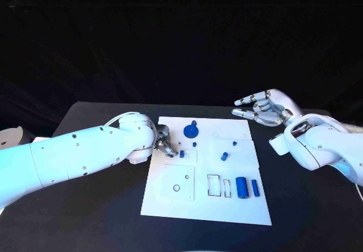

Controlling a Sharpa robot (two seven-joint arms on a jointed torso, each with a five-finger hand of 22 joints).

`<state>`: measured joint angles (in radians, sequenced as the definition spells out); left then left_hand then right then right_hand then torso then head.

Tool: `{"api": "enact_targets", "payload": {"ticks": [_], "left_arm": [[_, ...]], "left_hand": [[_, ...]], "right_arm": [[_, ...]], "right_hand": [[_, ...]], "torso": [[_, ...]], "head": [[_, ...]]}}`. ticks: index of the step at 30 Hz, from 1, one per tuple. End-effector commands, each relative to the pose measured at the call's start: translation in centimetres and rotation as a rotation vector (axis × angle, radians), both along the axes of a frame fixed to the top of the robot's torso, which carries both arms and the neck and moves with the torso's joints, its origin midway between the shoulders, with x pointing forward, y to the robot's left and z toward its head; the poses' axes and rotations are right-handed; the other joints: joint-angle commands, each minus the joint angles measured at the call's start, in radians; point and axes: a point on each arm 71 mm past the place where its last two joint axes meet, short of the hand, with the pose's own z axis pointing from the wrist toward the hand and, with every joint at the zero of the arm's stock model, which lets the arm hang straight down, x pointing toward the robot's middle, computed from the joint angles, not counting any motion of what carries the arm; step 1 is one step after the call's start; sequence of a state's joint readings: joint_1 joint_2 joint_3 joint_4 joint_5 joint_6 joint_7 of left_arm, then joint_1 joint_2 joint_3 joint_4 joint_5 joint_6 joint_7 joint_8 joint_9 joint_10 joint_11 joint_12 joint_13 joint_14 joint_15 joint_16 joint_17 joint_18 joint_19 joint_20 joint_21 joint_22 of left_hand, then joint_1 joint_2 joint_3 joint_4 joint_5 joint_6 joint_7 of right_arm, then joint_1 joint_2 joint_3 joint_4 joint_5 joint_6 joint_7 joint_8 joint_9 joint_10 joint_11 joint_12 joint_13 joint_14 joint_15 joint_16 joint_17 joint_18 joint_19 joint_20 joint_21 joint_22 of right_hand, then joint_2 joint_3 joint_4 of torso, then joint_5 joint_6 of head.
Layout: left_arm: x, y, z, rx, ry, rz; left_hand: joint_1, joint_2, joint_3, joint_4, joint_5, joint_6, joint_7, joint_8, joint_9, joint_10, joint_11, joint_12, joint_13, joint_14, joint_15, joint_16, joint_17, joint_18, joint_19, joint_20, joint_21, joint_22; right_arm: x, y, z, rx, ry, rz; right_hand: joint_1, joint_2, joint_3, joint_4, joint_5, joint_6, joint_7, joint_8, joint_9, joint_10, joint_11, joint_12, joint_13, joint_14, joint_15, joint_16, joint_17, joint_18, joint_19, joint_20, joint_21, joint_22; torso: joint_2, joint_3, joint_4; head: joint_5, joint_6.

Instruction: Assemble the parts on the task board

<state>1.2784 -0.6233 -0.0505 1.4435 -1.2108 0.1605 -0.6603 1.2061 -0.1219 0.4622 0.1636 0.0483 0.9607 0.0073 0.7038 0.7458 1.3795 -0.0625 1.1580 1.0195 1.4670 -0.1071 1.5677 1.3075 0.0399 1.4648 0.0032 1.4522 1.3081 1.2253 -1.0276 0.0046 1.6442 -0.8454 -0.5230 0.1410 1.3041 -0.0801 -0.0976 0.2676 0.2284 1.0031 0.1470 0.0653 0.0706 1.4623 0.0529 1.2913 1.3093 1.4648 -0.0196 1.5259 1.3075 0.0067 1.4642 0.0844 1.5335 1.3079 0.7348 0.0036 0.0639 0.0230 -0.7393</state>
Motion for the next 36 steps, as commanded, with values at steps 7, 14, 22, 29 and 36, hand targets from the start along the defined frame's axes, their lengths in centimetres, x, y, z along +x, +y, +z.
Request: {"api": "enact_targets", "payload": {"ticks": [7,14,22,29,36], "left_arm": [[-0.35,0.37,-1.44,0.056,0.069,-0.022],[-0.33,0.34,-1.52,0.066,0.079,-0.028],[-0.2,0.31,-1.57,0.069,0.082,-0.026],[-0.15,0.24,-1.59,0.069,0.082,-0.025],[-0.07,0.28,-1.65,0.072,0.087,-0.024]], "left_hand": [[-0.008,-0.004,-0.019,0.004,0.002,0.005,-0.007,0.004,-0.001,0.004,-0.001,0.003,-0.002,0.104,-0.003,0.003,0.263,-0.008,0.053,-0.003,0.004,0.17],[-0.047,-0.02,-0.058,0.032,0.002,0.01,-0.008,0.005,-0.002,0.005,-0.001,0.007,0.001,0.104,-0.003,0.003,0.263,-0.008,0.054,-0.003,0.005,0.172],[-0.073,-0.03,-0.103,0.061,0.002,0.015,-0.009,0.007,-0.002,0.006,-0.001,0.009,0.001,0.104,-0.004,0.003,0.263,-0.008,0.055,-0.004,0.006,0.174],[-0.074,-0.031,-0.116,0.067,0.002,0.015,-0.009,0.007,-0.003,0.006,-0.002,0.01,0.001,0.104,-0.005,0.003,0.263,-0.008,0.055,-0.004,0.006,0.174],[-0.076,-0.031,-0.133,0.077,0.002,0.016,-0.009,0.007,-0.003,0.005,-0.002,0.01,-0.001,0.104,-0.005,0.003,0.263,-0.008,0.055,-0.005,0.006,0.175]], "right_arm": [[-0.07,0.16,-0.01,-0.004,-0.002,0.017],[-0.08,0.18,0.0,-0.003,-0.003,0.016],[-0.09,0.2,0.01,-0.003,-0.004,0.016],[-0.11,0.19,0.02,-0.003,-0.004,0.015],[-0.13,0.18,0.02,-0.003,-0.003,0.015]], "right_hand": [[-0.002,0.011,-0.007,0.001,-0.001,-0.004,-0.005,0.0,0.002,-0.005,0.004,-0.004,0.119,0.086,0.002,-0.006,0.177,0.011,0.067,0.004,-0.006,0.195],[-0.003,0.012,-0.009,0.002,0.0,-0.004,-0.005,0.0,0.002,-0.006,0.004,-0.007,0.117,0.086,0.002,-0.007,0.176,0.011,0.067,0.004,-0.007,0.193],[-0.003,0.012,-0.009,0.002,0.0,-0.004,-0.005,0.0,0.002,-0.006,0.004,-0.007,0.117,0.086,0.002,-0.007,0.176,0.011,0.067,0.004,-0.007,0.193],[-0.003,0.012,-0.01,0.002,0.0,-0.005,-0.004,0.0,0.002,-0.006,0.004,-0.008,0.116,0.085,0.002,-0.008,0.174,0.012,0.066,0.004,-0.008,0.192],[-0.003,0.012,-0.01,0.002,0.0,-0.005,-0.004,0.0,0.002,-0.006,0.004,-0.008,0.116,0.085,0.002,-0.008,0.174,0.012,0.066,0.004,-0.008,0.192]], "torso": [[0.0,0.0004,0.0],[0.0,0.0002,-0.0004],[0.0,0.001,0.0],[0.0,0.001,-0.0013],[0.0,0.0007,-0.0003]], "head": [[-0.001,-0.001],[0.001,-0.001],[0.002,-0.002],[0.002,-0.001],[0.001,-0.001]]}}
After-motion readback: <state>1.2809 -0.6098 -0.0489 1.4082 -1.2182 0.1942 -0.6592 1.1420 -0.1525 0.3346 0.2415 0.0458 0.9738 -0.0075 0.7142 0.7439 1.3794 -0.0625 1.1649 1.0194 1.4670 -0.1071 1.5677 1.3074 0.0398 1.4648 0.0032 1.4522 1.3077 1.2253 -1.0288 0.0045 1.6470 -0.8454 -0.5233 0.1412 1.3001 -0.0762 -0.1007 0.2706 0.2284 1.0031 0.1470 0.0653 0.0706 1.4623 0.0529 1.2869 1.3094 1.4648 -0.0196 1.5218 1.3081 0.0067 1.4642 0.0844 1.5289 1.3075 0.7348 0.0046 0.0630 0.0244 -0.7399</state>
